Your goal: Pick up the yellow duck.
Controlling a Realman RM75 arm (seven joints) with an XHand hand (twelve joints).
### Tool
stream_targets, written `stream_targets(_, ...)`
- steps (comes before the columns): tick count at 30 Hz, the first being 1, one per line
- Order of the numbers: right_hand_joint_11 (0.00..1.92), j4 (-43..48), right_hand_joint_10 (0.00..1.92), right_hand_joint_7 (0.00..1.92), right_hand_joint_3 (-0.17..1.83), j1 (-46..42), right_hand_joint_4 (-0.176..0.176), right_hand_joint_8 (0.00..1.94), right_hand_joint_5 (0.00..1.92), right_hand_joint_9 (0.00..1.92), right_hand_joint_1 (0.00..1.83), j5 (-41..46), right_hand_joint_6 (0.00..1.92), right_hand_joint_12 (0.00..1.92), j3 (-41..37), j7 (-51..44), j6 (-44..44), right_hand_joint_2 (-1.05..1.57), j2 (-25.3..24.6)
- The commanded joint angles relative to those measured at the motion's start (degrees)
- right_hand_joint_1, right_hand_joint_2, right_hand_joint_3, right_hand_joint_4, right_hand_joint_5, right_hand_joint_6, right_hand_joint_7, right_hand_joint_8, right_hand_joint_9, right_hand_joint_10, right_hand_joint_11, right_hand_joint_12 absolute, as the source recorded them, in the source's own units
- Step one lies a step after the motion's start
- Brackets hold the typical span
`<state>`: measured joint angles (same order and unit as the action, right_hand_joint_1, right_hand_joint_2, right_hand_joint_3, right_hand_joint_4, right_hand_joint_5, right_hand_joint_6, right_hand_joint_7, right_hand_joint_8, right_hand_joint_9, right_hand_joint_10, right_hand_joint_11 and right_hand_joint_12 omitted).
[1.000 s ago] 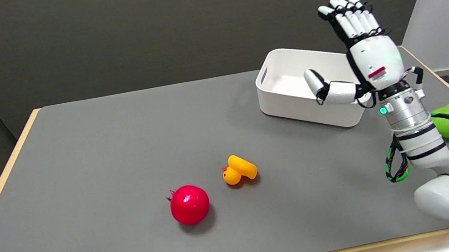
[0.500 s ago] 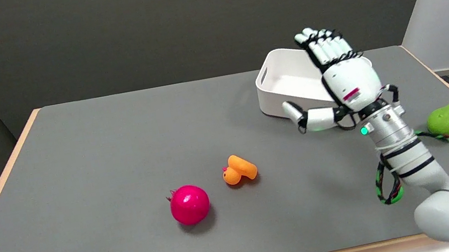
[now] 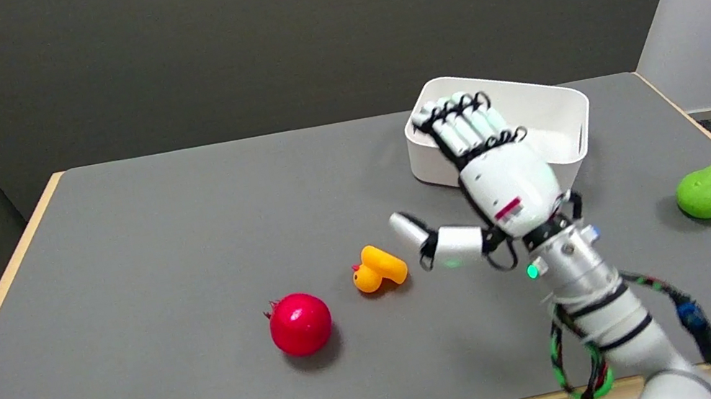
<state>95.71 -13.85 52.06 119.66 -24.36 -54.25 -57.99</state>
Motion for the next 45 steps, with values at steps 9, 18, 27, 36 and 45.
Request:
stream_targets(9,0.00,-1.9,0.70,0.19,0.69,-3.9,-0.176,0.41,0.20,0.01,0.23,1.9,0.49,0.34,18.1,-15.7,-10.5,0.64,-12.0)
stream_targets(18,0.00,-5.7,0.71,0.18,0.69,1.4,-0.176,0.44,0.16,0.00,0.29,10.0,0.45,0.30,18.4,-15.7,-8.6,0.65,-14.3)
stream_targets(27,0.00,-8.9,0.46,0.07,0.78,4.3,-0.176,0.47,0.09,0.00,0.25,15.2,0.49,0.16,18.4,-16.1,-17.0,0.59,-15.7)
stream_targets(36,0.00,-9.1,0.38,0.04,0.86,4.6,-0.176,0.49,0.07,0.00,0.24,15.5,0.51,0.11,18.0,-17.1,-17.5,0.54,-15.4)
stream_targets(45,0.00,-10.8,0.41,0.04,0.86,5.5,-0.176,0.49,0.07,0.00,0.24,18.1,0.51,0.10,16.5,-12.7,-16.8,0.54,-13.3)
